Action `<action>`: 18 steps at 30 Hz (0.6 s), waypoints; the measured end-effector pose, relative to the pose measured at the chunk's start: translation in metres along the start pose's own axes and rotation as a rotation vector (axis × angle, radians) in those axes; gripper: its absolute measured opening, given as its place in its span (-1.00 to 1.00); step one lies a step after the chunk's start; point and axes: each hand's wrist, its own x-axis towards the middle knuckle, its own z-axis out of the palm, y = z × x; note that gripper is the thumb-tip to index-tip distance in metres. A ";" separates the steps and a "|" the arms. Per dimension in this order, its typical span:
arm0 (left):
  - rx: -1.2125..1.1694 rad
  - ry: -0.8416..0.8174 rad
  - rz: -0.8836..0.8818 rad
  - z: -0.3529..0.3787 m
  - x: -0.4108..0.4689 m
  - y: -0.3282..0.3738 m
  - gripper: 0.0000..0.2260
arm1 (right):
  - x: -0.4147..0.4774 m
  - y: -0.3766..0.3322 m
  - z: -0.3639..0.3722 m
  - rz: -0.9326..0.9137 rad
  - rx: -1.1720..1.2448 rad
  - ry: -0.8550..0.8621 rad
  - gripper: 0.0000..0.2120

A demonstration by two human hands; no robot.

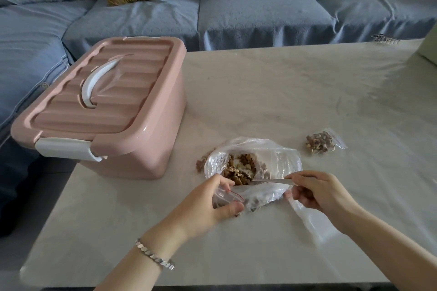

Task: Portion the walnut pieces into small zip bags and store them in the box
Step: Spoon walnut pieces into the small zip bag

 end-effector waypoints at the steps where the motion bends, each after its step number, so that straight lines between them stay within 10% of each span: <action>1: 0.035 0.027 0.007 -0.004 -0.001 0.002 -0.66 | 0.000 -0.002 -0.003 -0.009 0.004 0.009 -0.84; 10: 0.022 0.355 0.114 -0.041 -0.003 0.049 -0.56 | -0.005 -0.027 -0.031 -0.059 0.076 0.051 -0.84; 18: 0.115 0.164 0.071 -0.010 0.033 0.059 -0.51 | -0.014 -0.062 -0.057 -0.106 0.061 0.089 -0.86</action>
